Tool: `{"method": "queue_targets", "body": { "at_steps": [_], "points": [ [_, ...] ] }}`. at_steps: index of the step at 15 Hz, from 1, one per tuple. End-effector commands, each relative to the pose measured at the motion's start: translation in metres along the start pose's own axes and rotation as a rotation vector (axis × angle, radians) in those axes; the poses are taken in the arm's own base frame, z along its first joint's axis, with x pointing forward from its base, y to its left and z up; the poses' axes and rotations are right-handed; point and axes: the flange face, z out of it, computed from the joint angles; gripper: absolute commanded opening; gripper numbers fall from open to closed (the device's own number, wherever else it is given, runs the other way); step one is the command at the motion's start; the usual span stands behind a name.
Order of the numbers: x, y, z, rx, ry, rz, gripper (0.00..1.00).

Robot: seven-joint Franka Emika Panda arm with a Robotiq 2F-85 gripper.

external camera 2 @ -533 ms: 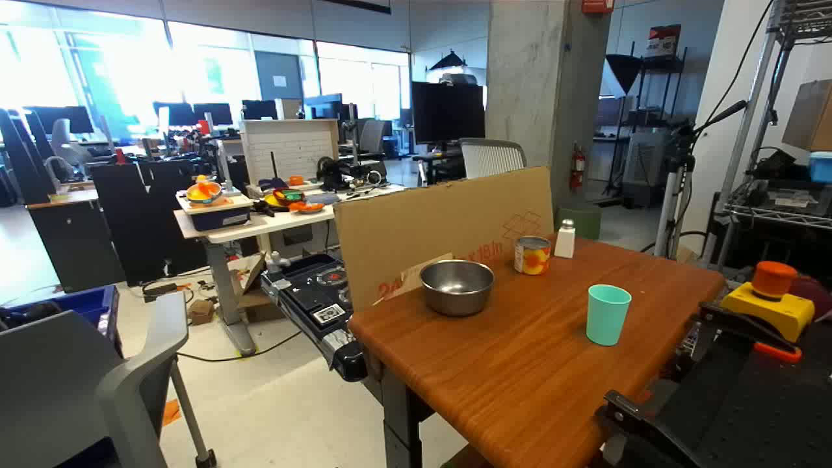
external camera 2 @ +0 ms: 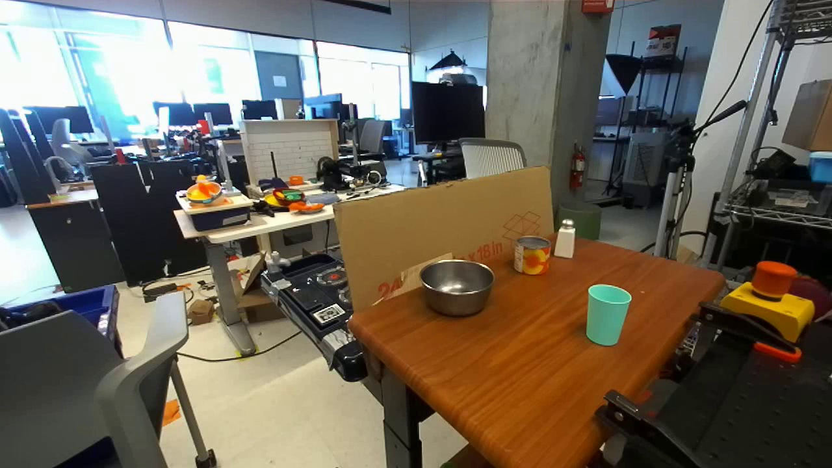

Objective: Move the salt shaker closer to you

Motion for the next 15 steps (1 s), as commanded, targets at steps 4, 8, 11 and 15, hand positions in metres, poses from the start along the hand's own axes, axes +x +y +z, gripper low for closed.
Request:
{"method": "queue_targets", "body": {
  "at_steps": [4,8,11,15],
  "points": [
    [0.023,0.008,0.003,-0.023,-0.022,0.034,1.0],
    [0.069,0.041,0.006,-0.076,0.006,0.107,1.0],
    [0.108,0.089,0.018,-0.171,0.017,0.143,1.0],
    [0.154,0.158,0.046,-0.239,-0.015,0.192,1.0]
  ]
}}
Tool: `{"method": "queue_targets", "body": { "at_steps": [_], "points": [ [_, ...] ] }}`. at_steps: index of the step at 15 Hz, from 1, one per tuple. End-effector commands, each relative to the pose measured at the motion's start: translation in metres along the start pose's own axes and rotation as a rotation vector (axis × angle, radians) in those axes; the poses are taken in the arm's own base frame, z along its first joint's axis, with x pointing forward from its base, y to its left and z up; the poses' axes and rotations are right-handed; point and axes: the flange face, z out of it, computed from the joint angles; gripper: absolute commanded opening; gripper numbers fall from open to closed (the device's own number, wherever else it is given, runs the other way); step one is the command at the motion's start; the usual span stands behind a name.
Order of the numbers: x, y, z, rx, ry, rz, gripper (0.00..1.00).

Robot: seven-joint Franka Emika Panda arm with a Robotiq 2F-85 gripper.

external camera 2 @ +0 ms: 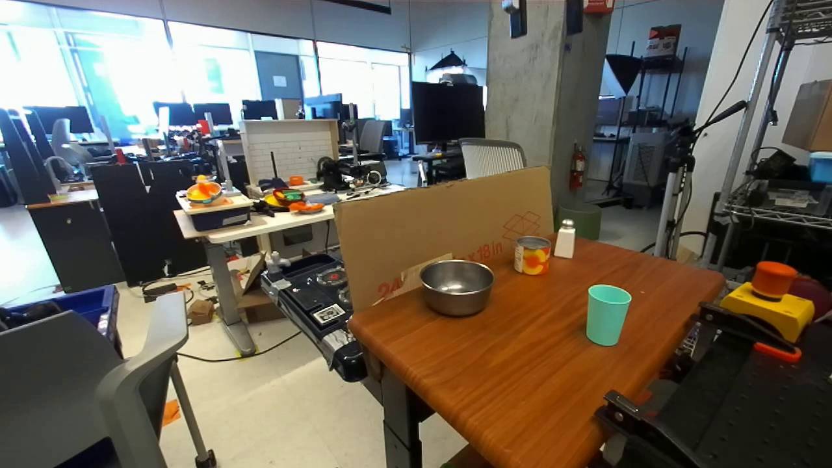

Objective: Move the salt shaker closer to you

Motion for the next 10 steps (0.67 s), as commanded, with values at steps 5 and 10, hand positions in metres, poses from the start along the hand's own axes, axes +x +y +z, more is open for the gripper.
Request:
{"method": "queue_targets", "body": {
  "at_steps": [5,10],
  "points": [
    [0.081,0.073,0.076,-0.038,-0.057,0.032,1.0],
    [0.098,0.102,0.123,0.003,-0.005,0.088,1.0]
  ]
}}
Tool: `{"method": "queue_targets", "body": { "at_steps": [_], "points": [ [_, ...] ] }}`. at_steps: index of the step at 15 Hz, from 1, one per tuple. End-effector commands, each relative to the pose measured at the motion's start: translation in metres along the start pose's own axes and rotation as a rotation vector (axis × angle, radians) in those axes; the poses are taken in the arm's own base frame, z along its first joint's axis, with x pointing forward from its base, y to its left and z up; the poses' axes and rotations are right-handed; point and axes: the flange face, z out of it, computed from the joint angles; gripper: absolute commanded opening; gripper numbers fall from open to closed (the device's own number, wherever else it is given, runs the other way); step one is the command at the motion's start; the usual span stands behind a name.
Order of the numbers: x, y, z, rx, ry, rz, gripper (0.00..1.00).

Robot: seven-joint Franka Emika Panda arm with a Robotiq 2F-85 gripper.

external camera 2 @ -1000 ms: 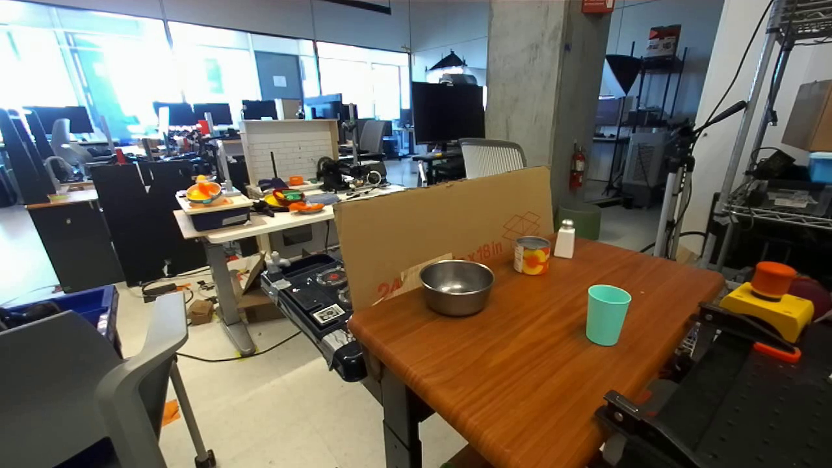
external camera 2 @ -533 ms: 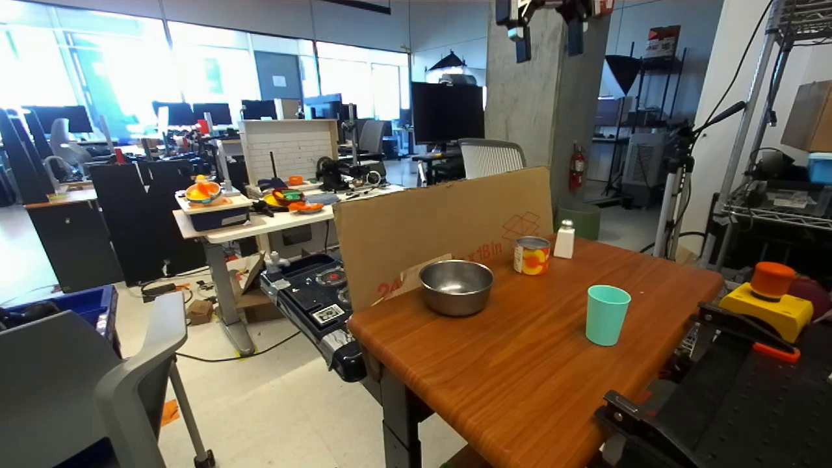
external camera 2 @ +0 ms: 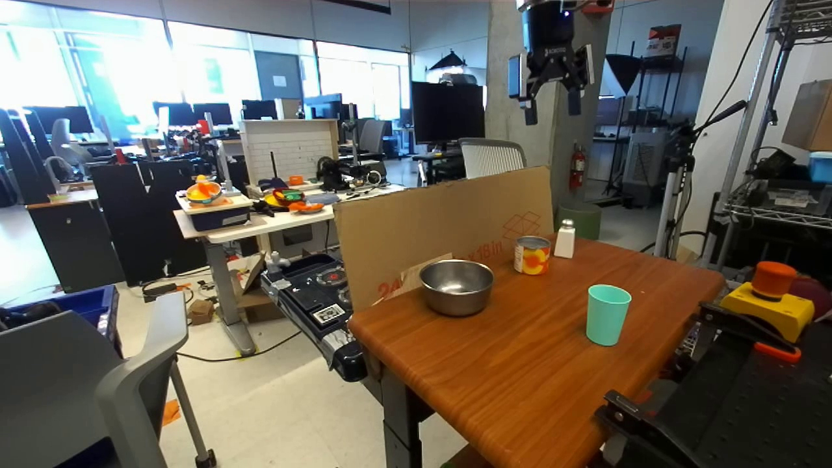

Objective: Move the salt shaker closer to you

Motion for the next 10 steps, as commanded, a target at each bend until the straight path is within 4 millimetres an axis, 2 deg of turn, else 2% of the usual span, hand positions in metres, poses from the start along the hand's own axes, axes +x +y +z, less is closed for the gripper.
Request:
{"method": "queue_targets", "body": {
  "at_steps": [1,5,10],
  "points": [
    [0.012,0.016,0.023,0.045,0.062,0.047,1.0],
    [0.014,0.03,0.055,0.089,0.077,0.091,1.0],
    [0.012,0.049,0.1,0.083,-0.007,0.147,1.0]
  ]
}}
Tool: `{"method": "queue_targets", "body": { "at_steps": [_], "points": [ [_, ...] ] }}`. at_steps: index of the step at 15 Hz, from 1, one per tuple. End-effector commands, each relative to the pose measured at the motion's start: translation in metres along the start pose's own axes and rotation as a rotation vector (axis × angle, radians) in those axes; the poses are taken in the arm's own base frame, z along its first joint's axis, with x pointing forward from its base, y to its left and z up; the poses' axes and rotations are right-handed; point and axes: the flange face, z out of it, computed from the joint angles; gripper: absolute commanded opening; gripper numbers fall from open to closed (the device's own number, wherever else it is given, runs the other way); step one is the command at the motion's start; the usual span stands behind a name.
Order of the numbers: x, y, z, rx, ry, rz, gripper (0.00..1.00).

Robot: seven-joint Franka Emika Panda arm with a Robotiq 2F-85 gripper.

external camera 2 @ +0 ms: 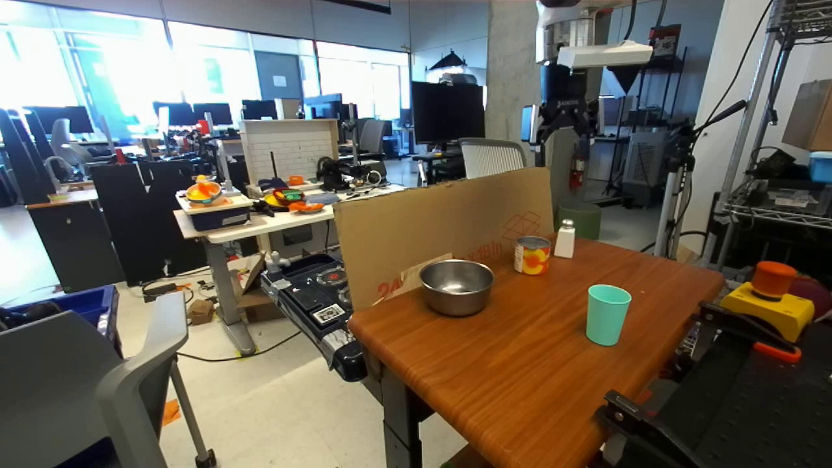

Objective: Move the salt shaker closer to you

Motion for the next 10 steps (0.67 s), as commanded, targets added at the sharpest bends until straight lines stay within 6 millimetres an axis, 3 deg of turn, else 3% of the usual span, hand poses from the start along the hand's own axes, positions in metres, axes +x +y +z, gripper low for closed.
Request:
{"method": "queue_targets", "body": {
  "at_steps": [1,10],
  "points": [
    [0.004,0.017,0.026,0.004,-0.017,0.048,1.0],
    [0.02,0.033,0.079,0.085,0.015,0.271,1.0]
  ]
}}
